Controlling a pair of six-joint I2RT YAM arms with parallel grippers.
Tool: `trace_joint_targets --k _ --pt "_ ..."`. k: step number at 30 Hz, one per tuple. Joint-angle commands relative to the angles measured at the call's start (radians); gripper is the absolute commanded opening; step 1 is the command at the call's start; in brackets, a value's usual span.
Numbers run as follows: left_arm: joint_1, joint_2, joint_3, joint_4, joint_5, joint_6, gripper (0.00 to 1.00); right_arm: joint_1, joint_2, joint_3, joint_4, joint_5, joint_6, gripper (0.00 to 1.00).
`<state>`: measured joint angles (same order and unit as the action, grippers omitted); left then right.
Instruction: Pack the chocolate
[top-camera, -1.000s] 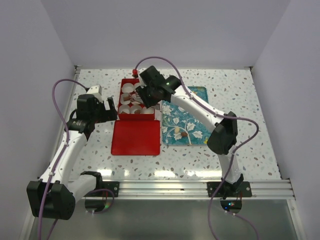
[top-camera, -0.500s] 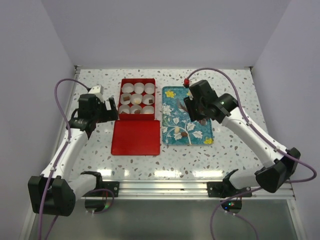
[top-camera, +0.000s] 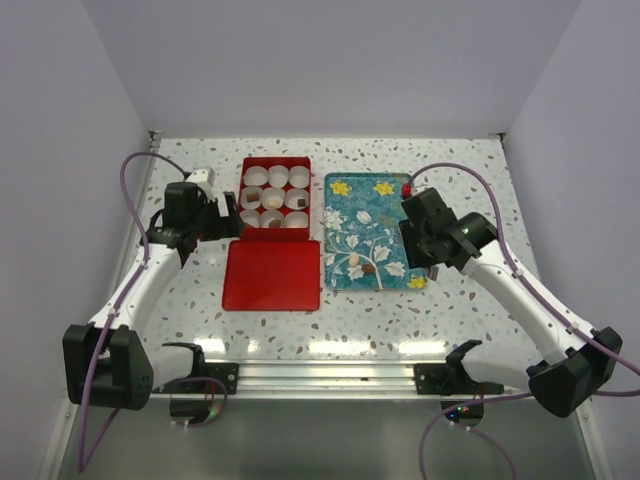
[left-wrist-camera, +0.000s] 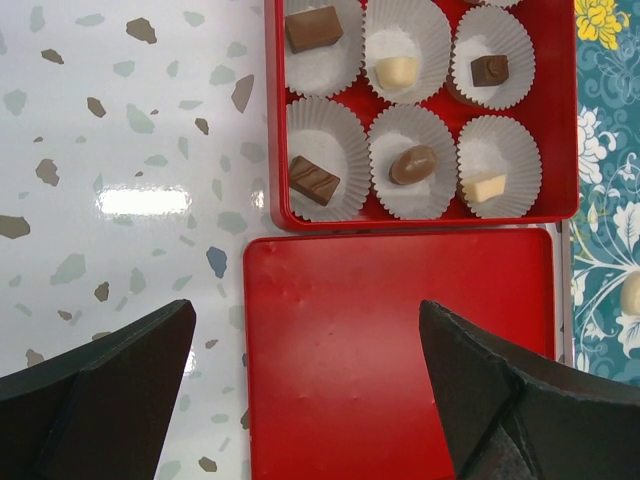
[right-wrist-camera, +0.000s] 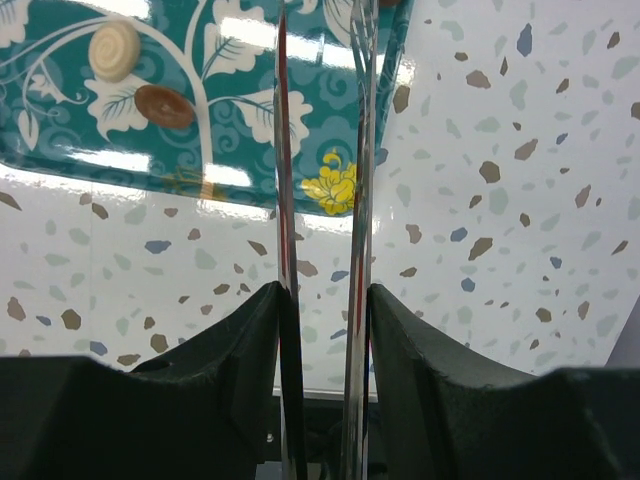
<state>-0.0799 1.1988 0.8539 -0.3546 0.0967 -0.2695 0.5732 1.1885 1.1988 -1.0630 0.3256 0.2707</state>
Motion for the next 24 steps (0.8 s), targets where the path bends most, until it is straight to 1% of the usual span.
trace_joint_targets --k 1,5,16,24 --pt "-0.003 0.008 0.051 0.065 0.028 0.007 1.00 -0.012 -0.032 -0.019 -0.012 0.038 0.044 0.42" --pt "-0.003 0.008 0.054 0.068 0.026 0.010 1.00 -0.030 -0.038 -0.053 -0.003 0.041 0.044 0.42" --pt "-0.003 0.012 0.057 0.062 0.020 0.010 1.00 -0.091 -0.018 -0.107 0.058 -0.013 0.010 0.42" --pt "-0.003 0.018 0.079 0.049 0.005 0.015 1.00 -0.121 0.040 -0.100 0.112 -0.048 -0.024 0.42"
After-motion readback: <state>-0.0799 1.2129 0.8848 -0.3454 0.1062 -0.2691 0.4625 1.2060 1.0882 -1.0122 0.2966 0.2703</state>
